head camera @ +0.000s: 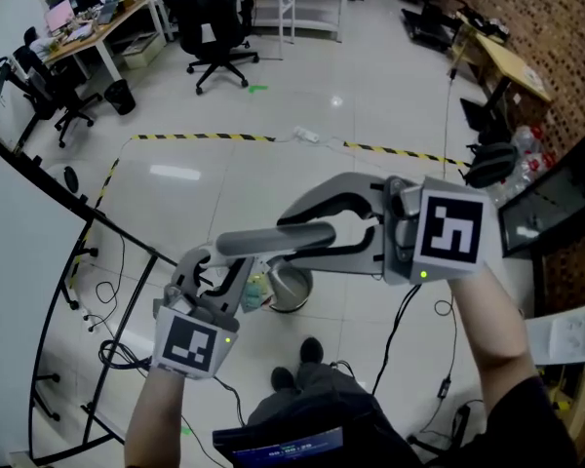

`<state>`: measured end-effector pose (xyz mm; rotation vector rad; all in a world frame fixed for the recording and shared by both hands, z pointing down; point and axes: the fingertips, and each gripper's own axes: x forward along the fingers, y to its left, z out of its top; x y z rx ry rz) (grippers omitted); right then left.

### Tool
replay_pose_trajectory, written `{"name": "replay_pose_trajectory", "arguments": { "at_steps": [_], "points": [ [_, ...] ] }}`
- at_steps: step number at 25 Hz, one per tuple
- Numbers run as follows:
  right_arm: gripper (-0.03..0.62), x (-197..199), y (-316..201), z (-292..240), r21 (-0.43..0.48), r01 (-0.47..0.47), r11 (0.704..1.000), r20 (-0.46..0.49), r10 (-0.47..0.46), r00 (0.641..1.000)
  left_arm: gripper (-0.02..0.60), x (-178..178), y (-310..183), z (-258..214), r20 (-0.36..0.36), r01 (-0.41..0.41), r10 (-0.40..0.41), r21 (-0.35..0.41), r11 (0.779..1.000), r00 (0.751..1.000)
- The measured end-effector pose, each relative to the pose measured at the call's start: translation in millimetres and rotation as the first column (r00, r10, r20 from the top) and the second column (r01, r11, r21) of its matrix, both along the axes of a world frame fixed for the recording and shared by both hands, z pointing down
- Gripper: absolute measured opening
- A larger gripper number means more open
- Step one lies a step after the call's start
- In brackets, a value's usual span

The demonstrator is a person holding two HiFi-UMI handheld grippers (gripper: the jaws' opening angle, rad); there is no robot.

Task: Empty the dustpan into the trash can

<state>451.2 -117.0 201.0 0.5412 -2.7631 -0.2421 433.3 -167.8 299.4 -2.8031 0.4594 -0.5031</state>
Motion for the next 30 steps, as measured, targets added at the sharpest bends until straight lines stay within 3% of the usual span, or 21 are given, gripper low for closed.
{"name": "replay_pose_trajectory", "arguments": {
  "at_steps": [6,16,24,30],
  "points": [
    [0.147,-11.7,26.9,4.2,0.008,-0.111,0.994,-0.059,0.112,0.992,0.051,-5.6,22.9,-0.7,0.010,-0.102,0.101,0.027,0.994,0.995],
    [0.147,-10.4,75.3,9.9,0.016,-0.234,0.972,-0.060,0.235,0.970,0.051,0.2,65.5,1.4,0.092,-0.221,0.212,0.093,0.971,0.973],
    [0.147,19.3,113.4,15.5,0.024,-0.265,0.964,0.035,0.264,0.964,0.051,29.9,96.2,10.8,0.185,-0.225,0.201,0.124,0.966,0.962],
    [0.147,41.7,140.4,29.0,0.021,-0.238,0.971,0.035,0.237,0.971,0.049,52.8,124.4,26.7,0.283,-0.248,0.203,0.134,0.959,0.937]
  ]
}}
